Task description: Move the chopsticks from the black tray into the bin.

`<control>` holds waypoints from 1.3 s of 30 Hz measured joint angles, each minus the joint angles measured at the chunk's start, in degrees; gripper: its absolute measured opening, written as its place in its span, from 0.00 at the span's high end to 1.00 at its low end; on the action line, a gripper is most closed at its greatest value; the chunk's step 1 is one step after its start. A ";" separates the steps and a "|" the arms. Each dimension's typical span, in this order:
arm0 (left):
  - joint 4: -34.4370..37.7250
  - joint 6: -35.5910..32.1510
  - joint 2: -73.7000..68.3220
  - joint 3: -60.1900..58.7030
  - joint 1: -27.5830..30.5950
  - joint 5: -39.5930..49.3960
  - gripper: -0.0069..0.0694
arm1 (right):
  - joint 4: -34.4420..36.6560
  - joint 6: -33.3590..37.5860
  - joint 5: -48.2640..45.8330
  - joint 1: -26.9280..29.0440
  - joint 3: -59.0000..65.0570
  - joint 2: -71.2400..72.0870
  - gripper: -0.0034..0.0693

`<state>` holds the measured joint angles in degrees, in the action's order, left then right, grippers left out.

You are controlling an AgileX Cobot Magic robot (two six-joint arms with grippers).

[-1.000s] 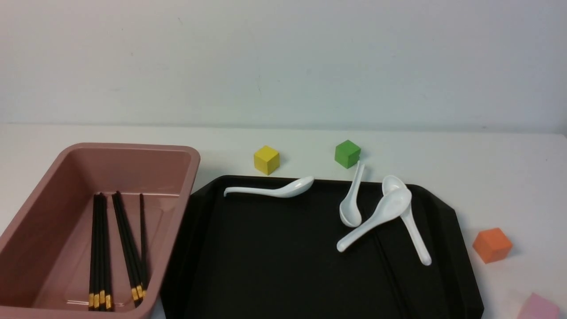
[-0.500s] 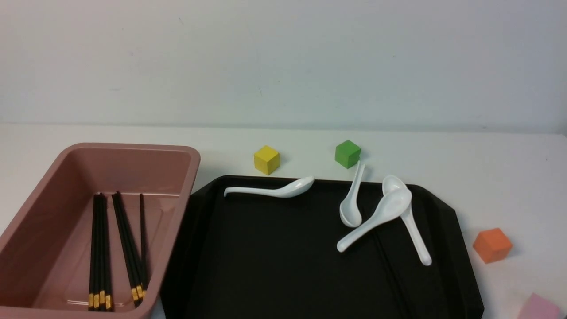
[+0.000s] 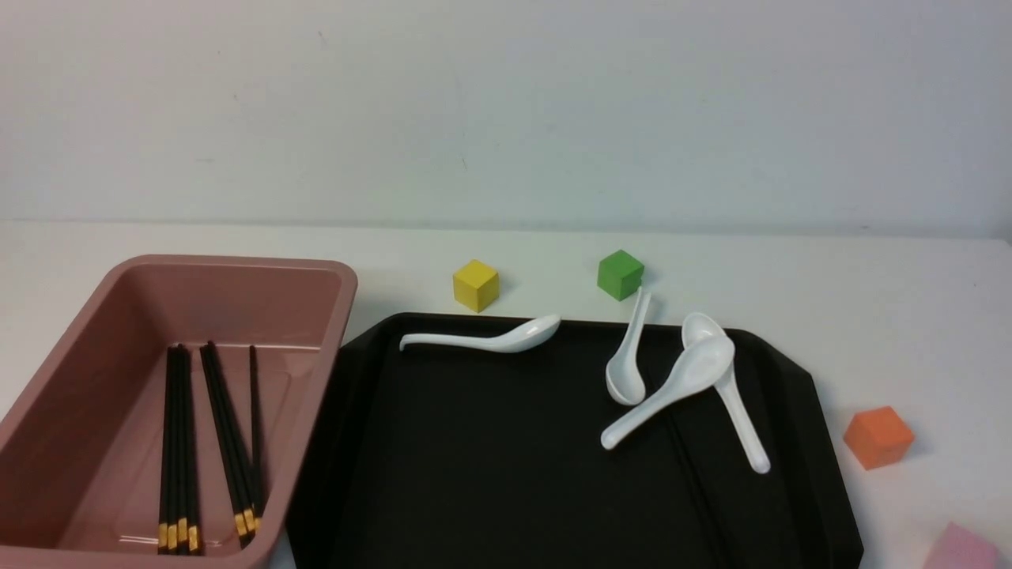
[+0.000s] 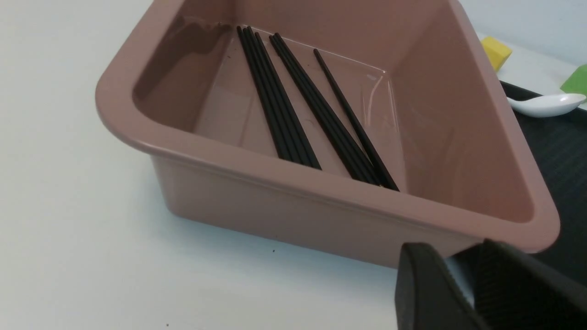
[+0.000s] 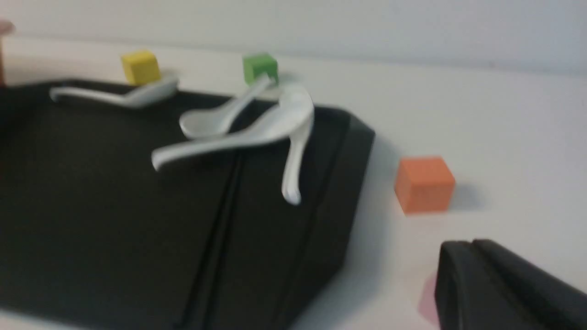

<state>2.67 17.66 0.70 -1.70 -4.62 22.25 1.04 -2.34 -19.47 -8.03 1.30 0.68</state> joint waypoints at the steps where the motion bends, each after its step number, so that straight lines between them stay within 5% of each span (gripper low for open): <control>1: 0.00 0.00 0.00 0.00 0.00 0.00 0.66 | 0.00 0.00 -0.35 0.59 -0.05 0.00 0.90; 39: -0.05 0.06 0.00 0.00 0.00 0.00 0.62 | -0.07 0.25 -1.29 1.96 -0.21 0.00 0.86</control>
<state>2.62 17.72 0.70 -1.70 -4.62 22.25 0.97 -2.09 -20.76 -6.07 1.09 0.68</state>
